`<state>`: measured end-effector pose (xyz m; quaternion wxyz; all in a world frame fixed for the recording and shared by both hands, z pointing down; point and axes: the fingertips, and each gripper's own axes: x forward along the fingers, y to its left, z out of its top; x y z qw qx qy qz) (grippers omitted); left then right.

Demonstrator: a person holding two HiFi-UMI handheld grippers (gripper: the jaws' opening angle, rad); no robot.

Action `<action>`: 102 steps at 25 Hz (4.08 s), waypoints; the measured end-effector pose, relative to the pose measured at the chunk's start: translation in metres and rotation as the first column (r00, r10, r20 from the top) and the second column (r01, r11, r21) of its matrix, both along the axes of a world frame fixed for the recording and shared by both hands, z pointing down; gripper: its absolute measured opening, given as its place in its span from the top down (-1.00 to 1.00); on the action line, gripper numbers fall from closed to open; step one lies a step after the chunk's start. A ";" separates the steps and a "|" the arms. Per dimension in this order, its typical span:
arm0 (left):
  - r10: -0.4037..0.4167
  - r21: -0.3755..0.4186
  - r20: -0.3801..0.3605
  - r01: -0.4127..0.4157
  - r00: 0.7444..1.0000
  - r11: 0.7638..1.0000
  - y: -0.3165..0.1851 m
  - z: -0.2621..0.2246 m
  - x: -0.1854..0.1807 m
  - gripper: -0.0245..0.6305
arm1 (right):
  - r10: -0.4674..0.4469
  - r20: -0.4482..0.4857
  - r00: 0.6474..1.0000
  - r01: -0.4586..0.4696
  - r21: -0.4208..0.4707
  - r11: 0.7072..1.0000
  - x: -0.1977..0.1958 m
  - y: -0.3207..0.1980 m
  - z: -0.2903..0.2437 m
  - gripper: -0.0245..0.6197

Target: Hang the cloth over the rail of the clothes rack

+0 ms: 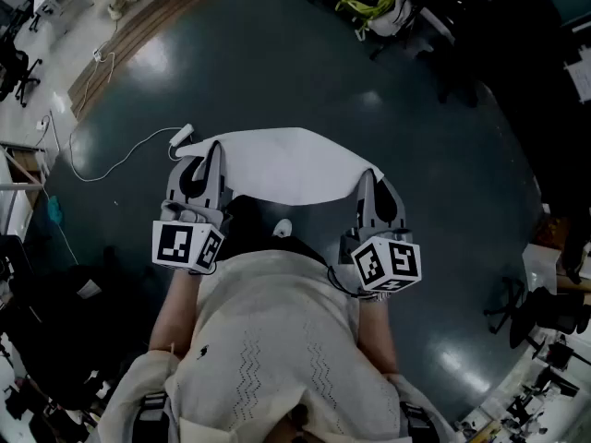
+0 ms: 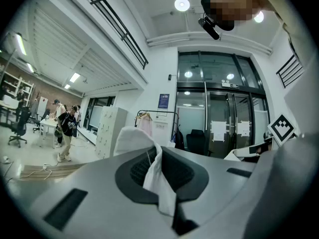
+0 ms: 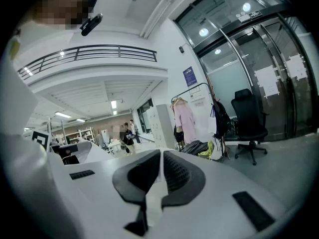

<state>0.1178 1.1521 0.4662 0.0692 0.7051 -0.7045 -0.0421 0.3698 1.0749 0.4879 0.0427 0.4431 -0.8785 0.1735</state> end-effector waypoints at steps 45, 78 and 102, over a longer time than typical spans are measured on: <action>0.162 -0.084 0.027 -0.159 0.986 0.984 -0.529 0.021 -0.325 0.86 | 0.173 0.012 0.985 -0.171 -0.090 0.981 -0.300 -0.507 0.027 0.85; 0.350 -0.084 -0.010 -0.349 0.937 0.933 -1.067 0.030 -0.342 0.86 | 0.385 -0.035 0.922 -0.385 -0.141 0.912 -0.298 -0.957 0.034 0.85; 0.571 -0.060 -0.119 -0.580 0.812 0.813 -1.324 0.032 -0.298 0.86 | 0.650 -0.055 0.758 -0.651 -0.126 0.749 -0.248 -1.127 0.039 0.85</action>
